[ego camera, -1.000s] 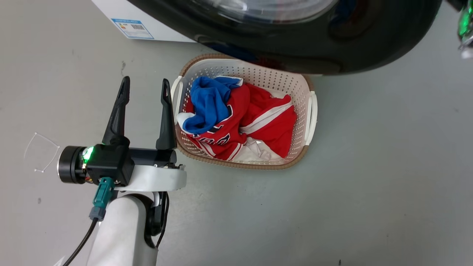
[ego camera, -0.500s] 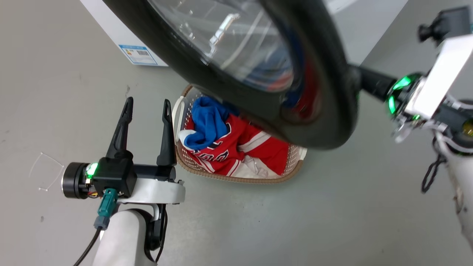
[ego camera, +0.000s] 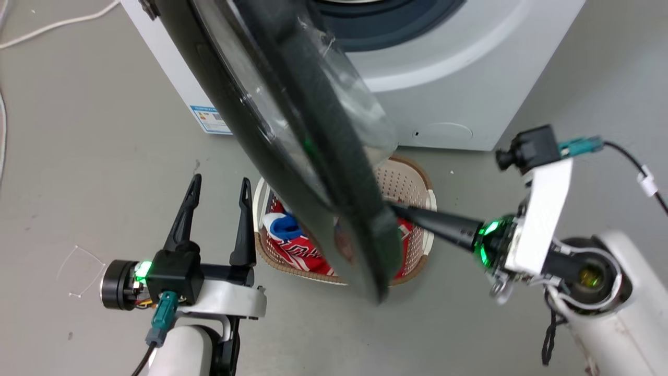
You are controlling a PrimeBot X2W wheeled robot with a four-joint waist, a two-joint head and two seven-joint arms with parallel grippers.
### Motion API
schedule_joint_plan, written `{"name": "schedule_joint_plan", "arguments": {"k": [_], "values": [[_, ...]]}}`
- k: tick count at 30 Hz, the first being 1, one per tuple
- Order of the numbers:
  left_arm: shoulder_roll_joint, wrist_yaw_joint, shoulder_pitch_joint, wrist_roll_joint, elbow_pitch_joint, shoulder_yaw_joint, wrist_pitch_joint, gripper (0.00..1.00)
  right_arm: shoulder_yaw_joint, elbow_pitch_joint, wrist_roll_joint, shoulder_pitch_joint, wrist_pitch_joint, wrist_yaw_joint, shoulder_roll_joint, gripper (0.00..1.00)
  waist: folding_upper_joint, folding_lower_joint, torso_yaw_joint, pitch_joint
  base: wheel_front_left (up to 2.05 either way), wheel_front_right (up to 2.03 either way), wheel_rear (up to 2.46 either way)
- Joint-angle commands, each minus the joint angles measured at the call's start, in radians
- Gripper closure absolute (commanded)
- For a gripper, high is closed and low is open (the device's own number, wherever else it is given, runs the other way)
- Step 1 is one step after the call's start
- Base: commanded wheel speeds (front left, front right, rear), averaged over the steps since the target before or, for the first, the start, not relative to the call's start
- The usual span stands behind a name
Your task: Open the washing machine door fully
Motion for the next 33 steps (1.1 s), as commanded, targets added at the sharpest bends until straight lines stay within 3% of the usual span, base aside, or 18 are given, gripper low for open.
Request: {"name": "schedule_joint_plan", "arguments": {"k": [1,17,33], "values": [[-0.001,0.005,0.018,-0.005,0.001,-0.002,-0.003,0.0,0.028,-0.02,-0.002,0.044,0.01,0.003,0.019,1.0,-0.0001,0.0001,0.007,-0.023,0.0,0.0,0.0],[-0.001,0.002,0.083,0.003,0.019,0.005,-0.003,0.0,0.075,0.005,0.003,0.194,-0.017,0.002,0.099,1.0,-0.0001,0.0001,0.008,-0.114,0.0,0.0,0.0],[-0.001,-0.005,0.199,0.003,0.04,0.03,-0.003,0.0,-0.25,-0.018,-0.02,0.396,-0.402,0.002,0.16,1.0,-0.0001,0.0001,-0.013,-0.29,0.0,0.0,0.0]]}}
